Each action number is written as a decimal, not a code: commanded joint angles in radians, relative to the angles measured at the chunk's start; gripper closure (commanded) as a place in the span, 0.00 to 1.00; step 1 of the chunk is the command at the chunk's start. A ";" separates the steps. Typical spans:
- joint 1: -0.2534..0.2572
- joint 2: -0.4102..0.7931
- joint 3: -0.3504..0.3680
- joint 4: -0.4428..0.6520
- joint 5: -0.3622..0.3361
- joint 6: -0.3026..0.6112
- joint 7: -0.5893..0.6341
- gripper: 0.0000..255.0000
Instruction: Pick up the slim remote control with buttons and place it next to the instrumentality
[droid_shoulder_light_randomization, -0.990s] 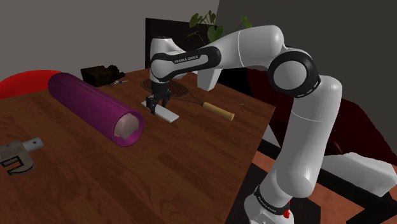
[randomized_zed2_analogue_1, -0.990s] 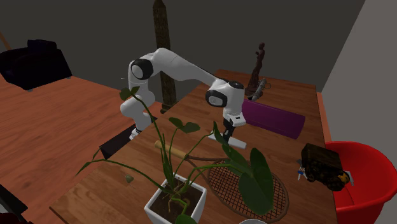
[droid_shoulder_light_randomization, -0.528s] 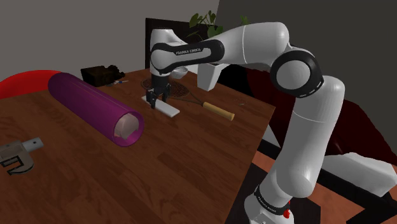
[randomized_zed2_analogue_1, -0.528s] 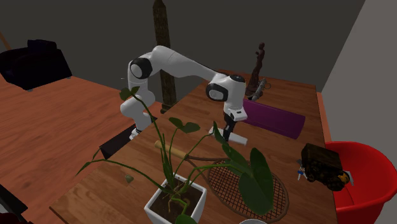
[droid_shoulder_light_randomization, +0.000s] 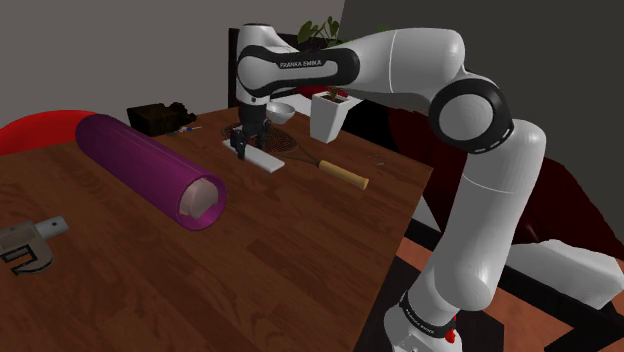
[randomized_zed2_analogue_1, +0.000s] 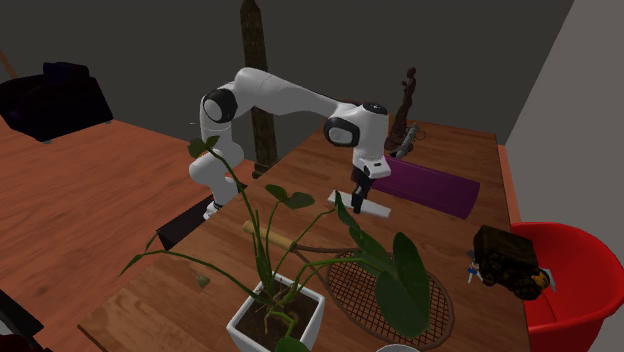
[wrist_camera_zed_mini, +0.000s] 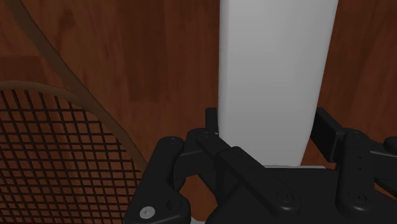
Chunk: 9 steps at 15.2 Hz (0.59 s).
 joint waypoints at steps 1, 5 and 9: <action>0.000 -0.003 0.000 0.024 0.001 -0.027 -0.001 1.00; 0.033 -0.059 0.023 -0.052 0.003 -0.008 0.056 1.00; 0.076 -0.122 0.059 -0.133 0.008 0.010 0.135 1.00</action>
